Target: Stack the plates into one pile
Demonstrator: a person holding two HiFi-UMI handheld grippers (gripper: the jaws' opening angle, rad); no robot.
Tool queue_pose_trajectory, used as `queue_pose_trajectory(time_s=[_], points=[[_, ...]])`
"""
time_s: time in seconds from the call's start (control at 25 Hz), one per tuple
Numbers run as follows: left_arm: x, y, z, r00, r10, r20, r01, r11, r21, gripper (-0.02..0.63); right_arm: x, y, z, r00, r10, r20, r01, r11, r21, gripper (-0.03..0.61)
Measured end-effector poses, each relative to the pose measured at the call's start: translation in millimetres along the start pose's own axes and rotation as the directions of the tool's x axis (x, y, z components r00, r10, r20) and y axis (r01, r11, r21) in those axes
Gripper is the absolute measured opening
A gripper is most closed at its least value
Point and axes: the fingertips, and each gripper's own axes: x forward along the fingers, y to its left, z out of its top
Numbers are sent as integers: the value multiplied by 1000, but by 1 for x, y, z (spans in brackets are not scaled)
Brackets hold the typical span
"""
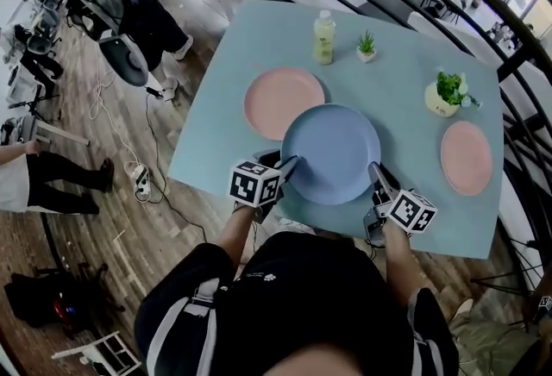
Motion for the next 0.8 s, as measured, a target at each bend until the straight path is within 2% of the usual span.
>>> queue_pose_trajectory(time_s=[0.32, 0.8], points=[[7, 67, 28, 1000, 5, 12, -5, 1000, 11, 133, 63, 22, 9, 1000, 5, 14, -5, 1000, 4, 74], [16, 136, 46, 1000, -3, -14, 4, 999, 42, 133, 127, 40, 6, 999, -37, 32, 37, 999, 28, 71]])
